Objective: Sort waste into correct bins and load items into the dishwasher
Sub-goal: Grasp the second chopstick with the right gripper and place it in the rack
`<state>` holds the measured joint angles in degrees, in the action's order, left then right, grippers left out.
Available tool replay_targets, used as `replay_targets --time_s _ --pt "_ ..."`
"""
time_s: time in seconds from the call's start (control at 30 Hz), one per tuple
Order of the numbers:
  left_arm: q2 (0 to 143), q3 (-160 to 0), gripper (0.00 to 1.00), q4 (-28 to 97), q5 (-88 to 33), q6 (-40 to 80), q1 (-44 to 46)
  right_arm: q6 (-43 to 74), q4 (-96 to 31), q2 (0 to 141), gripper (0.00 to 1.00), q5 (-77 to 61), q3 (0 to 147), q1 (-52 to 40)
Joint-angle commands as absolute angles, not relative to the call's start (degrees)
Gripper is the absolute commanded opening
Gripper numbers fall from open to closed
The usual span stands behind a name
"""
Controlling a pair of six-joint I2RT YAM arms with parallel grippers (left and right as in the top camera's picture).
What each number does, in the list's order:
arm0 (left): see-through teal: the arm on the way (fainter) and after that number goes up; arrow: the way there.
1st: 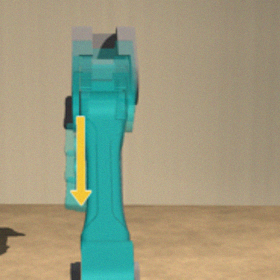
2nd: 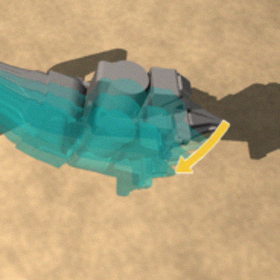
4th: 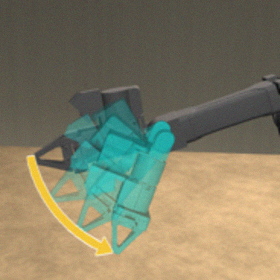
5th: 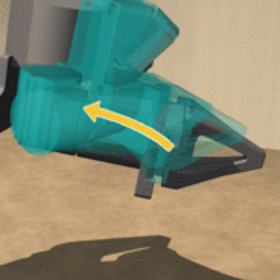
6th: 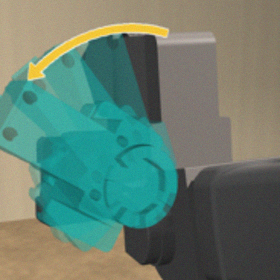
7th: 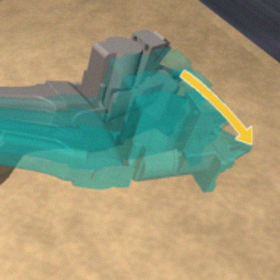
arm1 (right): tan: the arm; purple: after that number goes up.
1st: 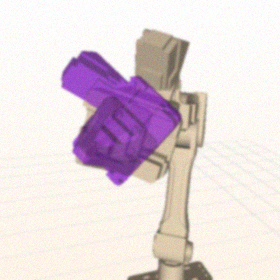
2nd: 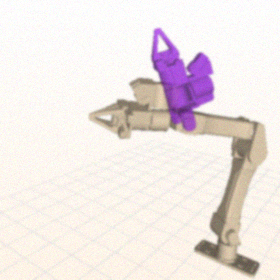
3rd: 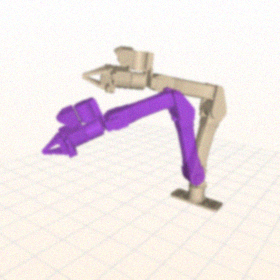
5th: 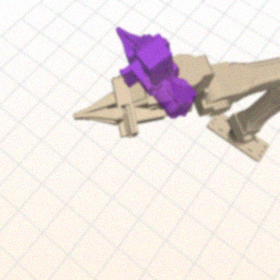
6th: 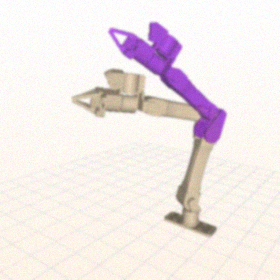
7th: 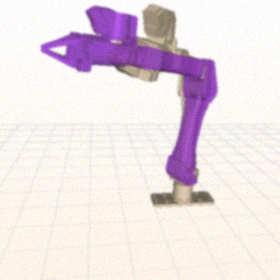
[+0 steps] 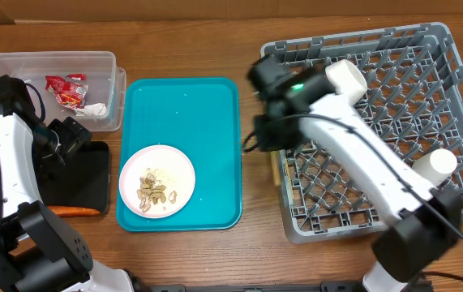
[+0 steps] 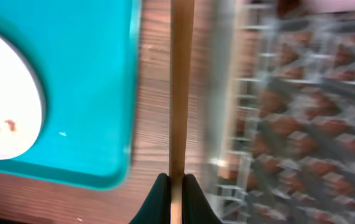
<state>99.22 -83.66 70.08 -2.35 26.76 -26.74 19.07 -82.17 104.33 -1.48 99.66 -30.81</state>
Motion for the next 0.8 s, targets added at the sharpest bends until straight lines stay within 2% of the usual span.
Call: replay_targets --time_s 0.0,0.17,0.37,0.4,0.43,0.47,0.5,0.77 --pt "98.13 -84.44 1.0 70.08 -1.93 25.89 -26.98 11.77 -82.72 105.14 0.04 -0.14 97.69 -26.74" --pt "98.1 -84.44 1.0 70.24 -1.93 25.89 -26.98 8.58 -78.35 105.23 0.04 -0.99 87.94 -24.14" --pt "98.1 -84.44 1.0 70.22 -1.91 25.89 -26.98 8.51 -76.93 105.23 0.04 -1.69 86.61 -24.14" --pt "98.1 -84.44 1.0 70.22 -1.91 25.89 -26.98 8.51 -76.97 105.23 0.12 -1.8 86.63 -24.14" --pt "98.1 -84.44 1.0 70.22 -1.91 25.89 -26.98 8.49 -77.01 105.23 0.27 -1.78 86.63 -24.14" --pt "98.1 -84.44 1.0 70.22 -1.91 25.89 -26.98 8.49 -76.99 105.23 0.35 -1.76 86.63 -24.14" --pt "98.1 -84.44 1.0 70.22 -1.91 25.89 -26.98 8.49 -76.95 105.23 0.39 -1.76 86.65 -24.14" --pt "98.1 -84.44 1.0 70.3 -1.93 25.87 -26.98 10.98 -78.94 100.4 0.41 -0.91 94.61 -21.98"
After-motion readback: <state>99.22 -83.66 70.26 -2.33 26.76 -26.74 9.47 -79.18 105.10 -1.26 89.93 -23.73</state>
